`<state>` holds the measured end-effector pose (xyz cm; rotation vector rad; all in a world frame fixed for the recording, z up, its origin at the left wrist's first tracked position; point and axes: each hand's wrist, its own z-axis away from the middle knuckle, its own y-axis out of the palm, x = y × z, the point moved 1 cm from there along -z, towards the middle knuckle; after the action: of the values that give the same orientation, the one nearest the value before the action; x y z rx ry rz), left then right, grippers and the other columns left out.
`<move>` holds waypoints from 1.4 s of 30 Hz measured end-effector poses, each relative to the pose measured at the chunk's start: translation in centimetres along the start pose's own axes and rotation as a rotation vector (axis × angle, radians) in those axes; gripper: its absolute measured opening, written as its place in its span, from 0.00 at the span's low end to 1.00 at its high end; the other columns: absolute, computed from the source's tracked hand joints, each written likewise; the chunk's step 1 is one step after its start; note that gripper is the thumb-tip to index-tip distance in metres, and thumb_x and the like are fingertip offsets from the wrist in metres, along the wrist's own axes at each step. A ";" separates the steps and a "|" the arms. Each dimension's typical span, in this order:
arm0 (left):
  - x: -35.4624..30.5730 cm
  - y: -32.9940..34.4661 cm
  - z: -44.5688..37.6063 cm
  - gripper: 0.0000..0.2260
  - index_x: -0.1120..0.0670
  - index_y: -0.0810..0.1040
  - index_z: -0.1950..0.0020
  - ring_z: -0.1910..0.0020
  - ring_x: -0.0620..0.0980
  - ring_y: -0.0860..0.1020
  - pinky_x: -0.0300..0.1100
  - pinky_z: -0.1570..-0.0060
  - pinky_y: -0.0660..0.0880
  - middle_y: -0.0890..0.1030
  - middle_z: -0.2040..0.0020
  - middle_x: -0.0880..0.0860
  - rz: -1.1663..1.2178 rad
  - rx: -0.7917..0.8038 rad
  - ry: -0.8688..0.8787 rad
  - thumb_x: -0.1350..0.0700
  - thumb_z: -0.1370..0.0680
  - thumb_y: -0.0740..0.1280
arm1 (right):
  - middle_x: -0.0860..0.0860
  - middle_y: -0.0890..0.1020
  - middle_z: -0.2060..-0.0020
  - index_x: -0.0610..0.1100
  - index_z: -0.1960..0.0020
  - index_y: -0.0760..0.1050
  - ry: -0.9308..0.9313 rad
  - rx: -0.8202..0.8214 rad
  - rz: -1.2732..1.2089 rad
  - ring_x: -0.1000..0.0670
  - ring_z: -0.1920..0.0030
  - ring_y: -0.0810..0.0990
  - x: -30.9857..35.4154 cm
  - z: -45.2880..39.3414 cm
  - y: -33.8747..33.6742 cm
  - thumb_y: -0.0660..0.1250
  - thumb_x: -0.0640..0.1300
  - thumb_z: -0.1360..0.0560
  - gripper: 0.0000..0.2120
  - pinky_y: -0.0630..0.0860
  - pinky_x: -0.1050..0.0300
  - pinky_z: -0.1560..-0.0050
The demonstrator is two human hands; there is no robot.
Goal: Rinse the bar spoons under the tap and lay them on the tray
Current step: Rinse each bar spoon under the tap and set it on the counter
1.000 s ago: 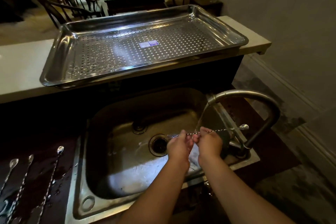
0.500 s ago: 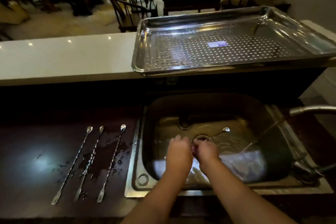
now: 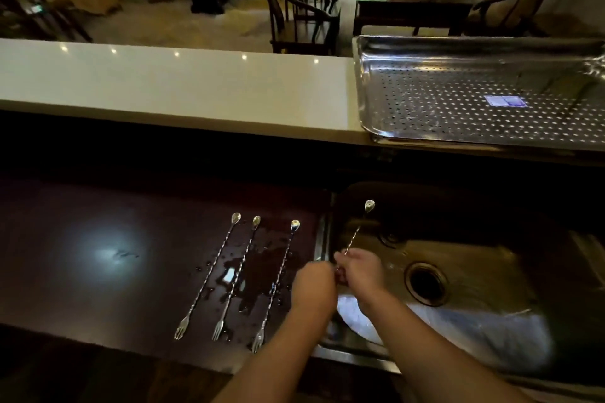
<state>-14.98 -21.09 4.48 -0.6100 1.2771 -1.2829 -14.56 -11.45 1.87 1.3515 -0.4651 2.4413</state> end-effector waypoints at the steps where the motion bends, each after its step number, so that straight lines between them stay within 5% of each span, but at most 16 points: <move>1: 1.0 -0.3 0.1 0.11 0.56 0.80 0.48 0.50 0.58 0.81 0.48 0.52 0.75 0.83 0.50 0.57 -0.001 -0.003 -0.008 0.60 0.23 0.59 | 0.48 0.73 0.77 0.41 0.69 0.73 -0.020 -0.002 0.030 0.51 0.76 0.71 0.0 0.1 1.2 0.67 0.37 0.24 0.15 0.69 0.58 0.72; 8: 8.4 -1.5 1.1 0.10 0.57 0.79 0.48 0.47 0.59 0.79 0.49 0.50 0.74 0.82 0.48 0.57 0.039 -0.026 -0.125 0.60 0.22 0.58 | 0.45 0.80 0.71 0.42 0.63 0.78 -0.104 -0.042 0.253 0.43 0.67 0.80 0.4 0.7 9.2 0.67 0.47 0.23 0.12 0.78 0.48 0.57; 12: 11.7 -1.9 1.5 0.10 0.58 0.79 0.51 0.49 0.58 0.80 0.49 0.51 0.74 0.82 0.50 0.57 0.084 -0.028 -0.159 0.61 0.23 0.57 | 0.47 0.81 0.71 0.41 0.58 0.78 -0.114 -0.069 0.327 0.49 0.70 0.81 0.0 1.2 13.0 0.66 0.49 0.22 0.12 0.80 0.49 0.56; 19: 14.7 -1.7 1.8 0.10 0.58 0.78 0.51 0.49 0.59 0.80 0.49 0.51 0.74 0.82 0.50 0.57 0.099 0.003 -0.162 0.62 0.24 0.57 | 0.41 0.85 0.59 0.40 0.54 0.77 -0.116 -0.146 0.527 0.41 0.55 0.84 -0.1 1.3 16.2 0.64 0.50 0.22 0.13 0.79 0.50 0.51; 26: 15.0 -1.3 2.1 0.10 0.57 0.77 0.50 0.48 0.58 0.79 0.48 0.52 0.73 0.80 0.48 0.57 0.126 0.027 -0.148 0.62 0.23 0.56 | 0.41 0.83 0.54 0.39 0.54 0.77 -0.111 -0.164 0.760 0.41 0.52 0.82 0.1 0.9 17.0 0.64 0.47 0.22 0.11 0.72 0.55 0.59; 35: 15.3 -1.5 2.3 0.10 0.57 0.76 0.50 0.49 0.57 0.79 0.48 0.52 0.73 0.79 0.48 0.57 0.163 0.013 -0.127 0.62 0.23 0.57 | 0.42 0.83 0.53 0.38 0.52 0.76 -0.120 -0.179 0.835 0.42 0.53 0.82 0.1 1.1 17.4 0.66 0.47 0.23 0.11 0.74 0.54 0.58; 42: 17.1 -2.6 2.5 0.11 0.56 0.74 0.46 0.49 0.56 0.79 0.47 0.52 0.75 0.77 0.47 0.55 0.209 -0.117 -0.162 0.50 0.21 0.62 | 0.45 0.82 0.62 0.39 0.56 0.77 -0.162 -0.190 0.766 0.43 0.58 0.82 0.8 1.7 17.8 0.66 0.50 0.23 0.14 0.73 0.55 0.62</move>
<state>-16.96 -38.23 1.57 -0.6318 1.2515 -0.9726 -21.13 -28.06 1.09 1.4779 -1.4423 2.7383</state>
